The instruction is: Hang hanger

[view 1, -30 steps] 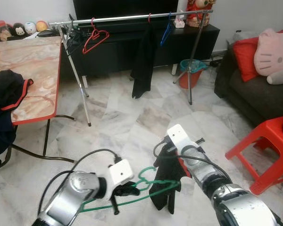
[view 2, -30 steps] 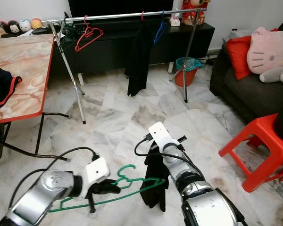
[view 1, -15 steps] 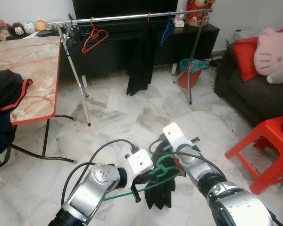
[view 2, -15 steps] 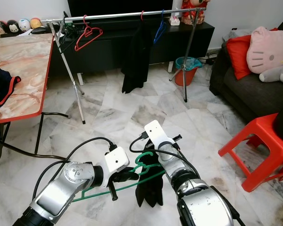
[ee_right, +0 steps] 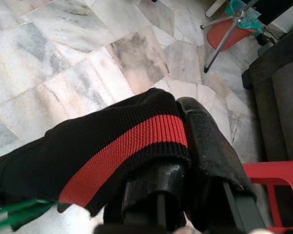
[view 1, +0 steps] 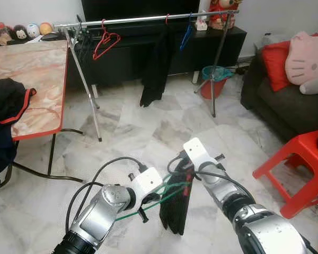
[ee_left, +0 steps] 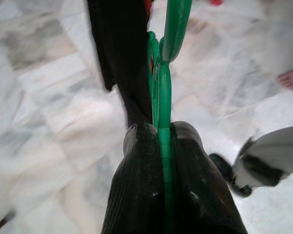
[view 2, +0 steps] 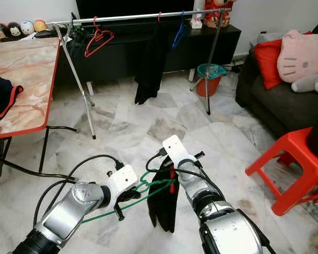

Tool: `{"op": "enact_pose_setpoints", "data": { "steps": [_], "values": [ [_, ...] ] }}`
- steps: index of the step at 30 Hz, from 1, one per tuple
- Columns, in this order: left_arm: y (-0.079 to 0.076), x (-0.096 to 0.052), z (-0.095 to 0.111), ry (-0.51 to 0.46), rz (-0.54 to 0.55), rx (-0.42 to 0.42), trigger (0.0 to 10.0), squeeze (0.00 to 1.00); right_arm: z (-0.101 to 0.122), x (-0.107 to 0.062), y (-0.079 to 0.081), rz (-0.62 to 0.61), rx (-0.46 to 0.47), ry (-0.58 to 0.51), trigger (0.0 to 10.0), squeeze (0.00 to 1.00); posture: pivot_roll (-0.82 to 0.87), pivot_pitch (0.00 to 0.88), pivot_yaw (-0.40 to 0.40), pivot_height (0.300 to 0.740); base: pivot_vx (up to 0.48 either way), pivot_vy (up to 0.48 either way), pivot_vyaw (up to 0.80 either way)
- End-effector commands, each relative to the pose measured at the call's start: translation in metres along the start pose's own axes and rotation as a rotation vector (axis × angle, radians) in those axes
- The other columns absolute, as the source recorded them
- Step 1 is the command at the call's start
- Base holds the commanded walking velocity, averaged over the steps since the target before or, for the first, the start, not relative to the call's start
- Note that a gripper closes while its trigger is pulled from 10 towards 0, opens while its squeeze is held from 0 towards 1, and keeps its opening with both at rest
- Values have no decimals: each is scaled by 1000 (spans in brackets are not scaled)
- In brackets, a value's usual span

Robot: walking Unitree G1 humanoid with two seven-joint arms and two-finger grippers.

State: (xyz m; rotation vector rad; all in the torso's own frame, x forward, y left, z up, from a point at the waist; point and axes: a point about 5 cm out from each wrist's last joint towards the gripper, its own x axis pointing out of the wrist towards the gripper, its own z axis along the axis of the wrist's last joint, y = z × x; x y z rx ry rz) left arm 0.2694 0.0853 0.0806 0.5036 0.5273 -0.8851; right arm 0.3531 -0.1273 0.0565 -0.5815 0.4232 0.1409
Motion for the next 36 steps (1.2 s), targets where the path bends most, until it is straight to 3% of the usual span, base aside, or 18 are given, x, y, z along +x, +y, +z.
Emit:
{"op": "enact_pose_setpoints", "data": {
  "steps": [1, 10, 16, 18, 21, 29, 32, 34, 36],
  "values": [
    [6, -1, 2, 15, 36, 8, 10000, 0, 4, 1, -6, -12, 17, -3, 10000, 0, 122, 0, -69, 740, 0, 0, 0],
    [10, -1, 7, -36, 90, -24, 10000, 0, 1, 0, -2, 10, 11, 3, 10000, 0, 121, 0, -71, 740, 0, 0, 0],
    [27, -6, 18, -111, 240, -77, 10000, 0, 0, 0, 0, 23, 10, 5, 10000, 0, 122, 0, -71, 740, 0, 0, 0],
    [25, -7, 23, -164, 206, -130, 10000, 0, 0, 0, 1, 26, 10, 6, 10000, 0, 122, 0, -71, 740, 0, 0, 0],
    [21, -7, 25, -191, 170, -120, 10000, 0, 0, 0, 2, 28, 12, 8, 10000, 0, 124, 0, -71, 740, 0, 0, 0],
    [15, -7, 40, -288, 115, -237, 10000, 0, -4, -1, 6, 42, 20, 22, 10000, 0, 122, 0, -70, 740, 0, 0, 0],
    [10, -7, 41, -290, 74, -224, 10000, 0, -6, -1, 7, 41, 22, 28, 10000, 0, 125, 0, -69, 740, 0, 0, 0],
    [11, -6, 40, -279, 99, -202, 10000, 0, -6, -1, 7, 41, 30, 33, 10000, 0, 124, 0, -68, 740, 0, 0, 0],
    [15, -5, 41, -293, 135, -260, 10000, 0, -7, -1, 7, 42, 35, 35, 10000, 0, 124, 0, -68, 740, 0, 0, 0]
  ]
}}
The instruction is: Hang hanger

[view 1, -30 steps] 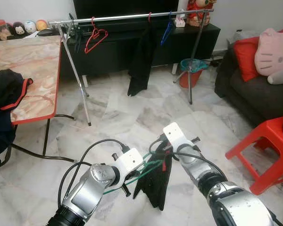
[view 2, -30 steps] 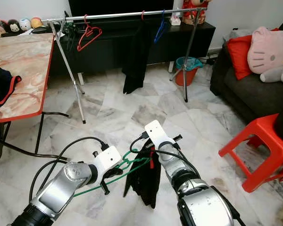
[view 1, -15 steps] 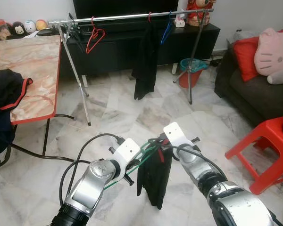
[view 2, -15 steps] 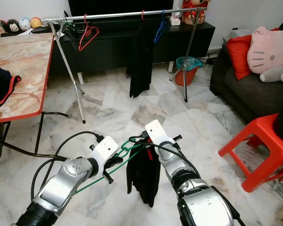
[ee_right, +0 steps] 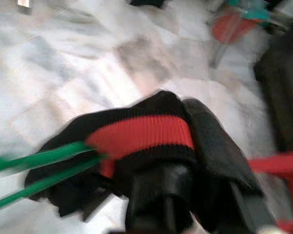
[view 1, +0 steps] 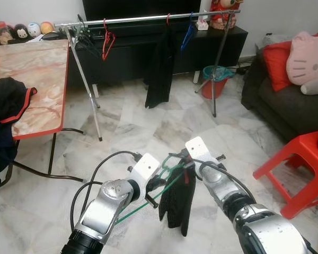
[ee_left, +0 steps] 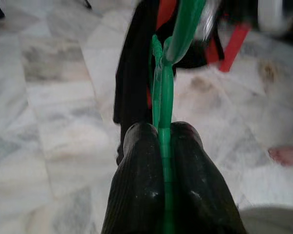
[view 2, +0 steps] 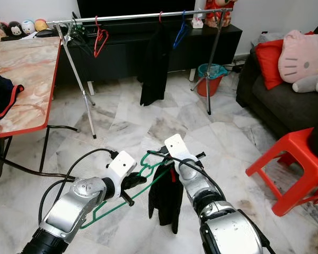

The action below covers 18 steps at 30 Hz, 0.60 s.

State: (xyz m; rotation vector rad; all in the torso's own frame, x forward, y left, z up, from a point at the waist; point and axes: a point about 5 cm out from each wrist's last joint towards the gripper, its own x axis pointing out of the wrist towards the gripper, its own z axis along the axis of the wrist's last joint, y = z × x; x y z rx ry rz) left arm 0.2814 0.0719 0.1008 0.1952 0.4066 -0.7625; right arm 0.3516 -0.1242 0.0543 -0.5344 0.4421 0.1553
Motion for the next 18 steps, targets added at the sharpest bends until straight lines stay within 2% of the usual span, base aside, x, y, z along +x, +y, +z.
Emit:
{"op": "enact_pose_setpoints", "data": {
  "steps": [1, 4, 6, 8, 9, 10, 15, 18],
  "values": [
    [5, -2, 19, -88, 42, -19, 10000, 0, -7, -1, 3, 14, -5, 28, 10000, 0, 122, 0, -67, 740, 0, 0, 0],
    [8, -1, 22, -108, 85, -55, 10000, 0, -9, -1, 4, 13, 6, 34, 10000, 0, 123, 0, -68, 740, 0, 0, 0],
    [14, -1, 22, -106, 153, -60, 10000, 0, -10, -1, 4, 8, 20, 41, 10000, 0, 123, 0, -68, 740, 0, 0, 0],
    [17, 0, 19, -81, 178, -54, 10000, 0, -10, -1, 4, 5, 23, 41, 10000, 0, 125, 0, -68, 740, 0, 0, 0],
    [17, 1, 13, -31, 185, -19, 10000, 0, -8, -1, 3, 5, 31, 36, 10000, 0, 123, 0, -69, 740, 0, 0, 0],
    [17, 1, 12, -21, 185, -11, 10000, 0, -7, -1, 3, 5, 34, 34, 10000, 0, 123, 0, -69, 740, 0, 0, 0],
    [16, 5, 1, 62, 227, 9, 10000, 0, 0, 0, 4, 4, 38, 12, 10000, 0, 122, 0, -70, 740, 0, 0, 0],
    [19, 8, -2, 90, 290, -6, 10000, 0, 2, 0, 6, 7, 42, 10, 10000, 0, 122, 0, -72, 740, 0, 0, 0]
  ]
}}
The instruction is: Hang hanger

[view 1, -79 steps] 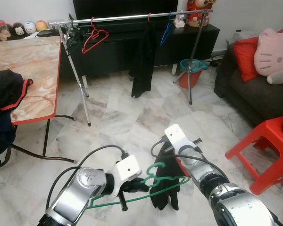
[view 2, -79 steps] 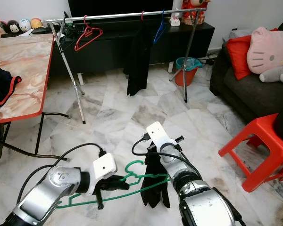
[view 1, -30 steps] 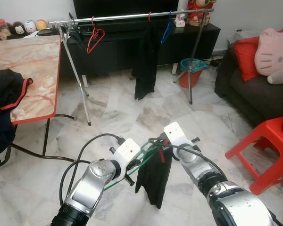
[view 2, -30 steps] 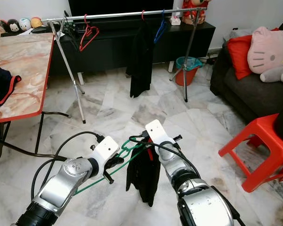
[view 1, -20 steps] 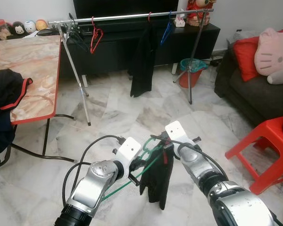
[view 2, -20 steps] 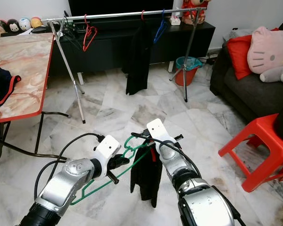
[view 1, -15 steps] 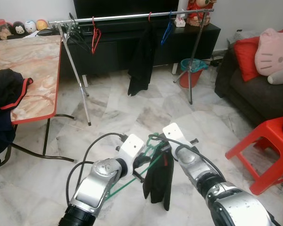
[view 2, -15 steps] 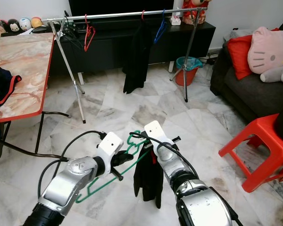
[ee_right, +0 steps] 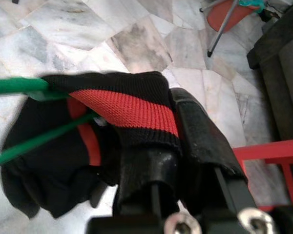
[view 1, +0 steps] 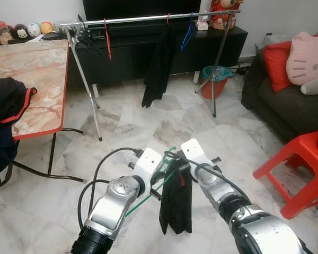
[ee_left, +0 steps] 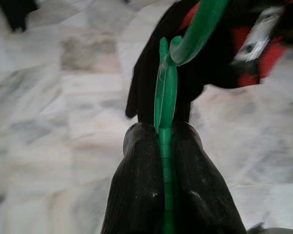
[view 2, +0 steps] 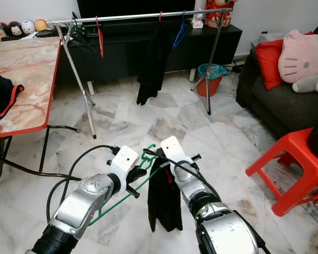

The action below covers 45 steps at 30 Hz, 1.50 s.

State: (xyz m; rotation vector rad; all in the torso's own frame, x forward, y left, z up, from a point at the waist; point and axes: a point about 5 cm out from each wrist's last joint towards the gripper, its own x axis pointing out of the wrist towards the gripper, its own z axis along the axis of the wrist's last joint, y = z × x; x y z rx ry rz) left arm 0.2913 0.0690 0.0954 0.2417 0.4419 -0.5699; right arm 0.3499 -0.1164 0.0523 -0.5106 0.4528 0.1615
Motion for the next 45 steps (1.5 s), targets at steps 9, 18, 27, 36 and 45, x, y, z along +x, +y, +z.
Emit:
{"op": "enact_pose_setpoints", "data": {
  "steps": [9, 18, 27, 36, 45],
  "values": [
    [13, 4, 0, 25, 130, 3, 10000, 0, 2, 0, 4, 16, 24, -5, 10000, 0, 118, 0, -73, 740, 0, 0, 0],
    [3, 6, -7, 27, 51, 43, 10000, 0, 12, -1, 12, 82, -12, -51, 10000, 0, 119, 0, -77, 740, 0, 0, 0],
    [-13, 7, -2, -50, -91, -8, 10000, 0, 21, -1, 15, 148, -142, -122, 10000, 0, 117, 0, -75, 740, 0, 0, 0],
    [-8, 10, -9, -40, -56, -25, 10000, 0, 22, -4, 18, 295, -267, -149, 10000, 0, 114, 0, -76, 740, 0, 0, 0],
    [-2, 16, -12, -38, 29, -60, 10000, 0, 23, -7, 14, 406, -366, -152, 10000, 0, 103, 0, -75, 740, 0, 0, 0]
  ]
}}
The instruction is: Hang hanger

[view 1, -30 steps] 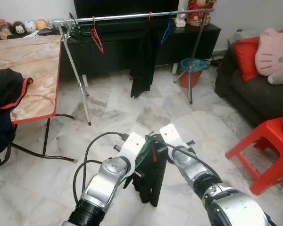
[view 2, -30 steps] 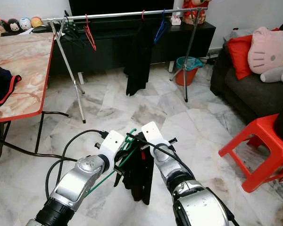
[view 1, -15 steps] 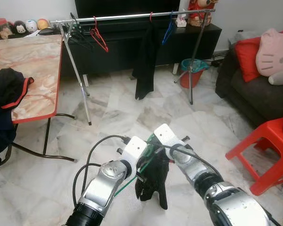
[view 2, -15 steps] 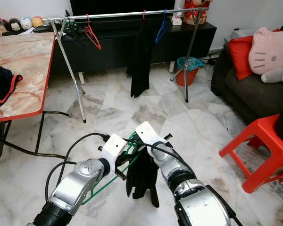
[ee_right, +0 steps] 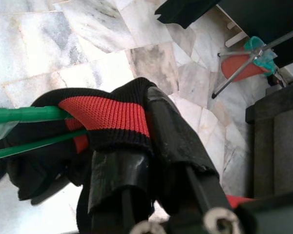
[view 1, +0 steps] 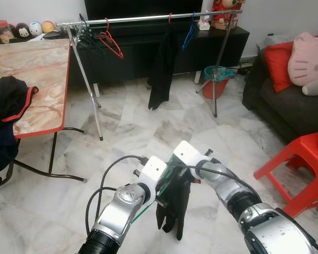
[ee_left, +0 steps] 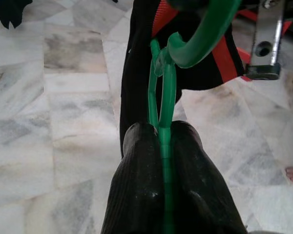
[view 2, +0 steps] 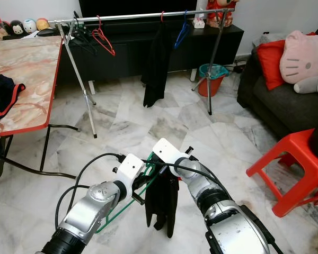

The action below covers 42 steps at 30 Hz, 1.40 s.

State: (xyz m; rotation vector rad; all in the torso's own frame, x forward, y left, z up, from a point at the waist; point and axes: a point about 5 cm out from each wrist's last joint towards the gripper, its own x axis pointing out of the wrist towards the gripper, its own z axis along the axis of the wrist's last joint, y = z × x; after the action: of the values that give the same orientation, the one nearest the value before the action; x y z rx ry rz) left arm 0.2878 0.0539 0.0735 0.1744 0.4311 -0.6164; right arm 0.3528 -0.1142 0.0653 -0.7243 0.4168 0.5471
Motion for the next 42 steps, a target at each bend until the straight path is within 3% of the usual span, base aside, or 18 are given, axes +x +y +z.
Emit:
{"op": "enact_pose_setpoints", "data": {
  "steps": [1, 5, 14, 22, 31, 37, 42],
  "values": [
    [14, 1, 4, -9, 82, -12, 10000, 0, 19, 2, 16, 118, -70, -83, 10000, 0, 103, 0, -75, 740, 0, 0, 0],
    [11, 2, 4, -11, 68, -19, 10000, 0, 30, 0, 18, 163, -51, -129, 10000, 0, 103, 0, -74, 740, 0, 0, 0],
    [7, 7, 2, -15, 70, -25, 10000, 0, 44, -8, 16, 217, -101, -171, 10000, 0, 99, 0, -75, 740, 0, 0, 0],
    [-4, 9, -2, -12, -9, -21, 10000, 0, 71, -22, 3, 205, -146, -281, 10000, 0, 96, 0, -73, 740, 0, 0, 0],
    [-17, 8, -8, 19, -122, 50, 10000, 0, 55, -23, -22, 94, -263, -180, 10000, 0, 96, 0, -73, 740, 0, 0, 0],
    [-21, 6, -17, 78, -165, 107, 10000, 0, 41, -23, -39, 17, -258, -103, 10000, 0, 98, 0, -73, 740, 0, 0, 0],
    [-17, 6, -20, 106, -132, 121, 10000, 0, 45, -23, -40, 7, -226, -117, 10000, 0, 98, 0, -72, 740, 0, 0, 0]
  ]
}}
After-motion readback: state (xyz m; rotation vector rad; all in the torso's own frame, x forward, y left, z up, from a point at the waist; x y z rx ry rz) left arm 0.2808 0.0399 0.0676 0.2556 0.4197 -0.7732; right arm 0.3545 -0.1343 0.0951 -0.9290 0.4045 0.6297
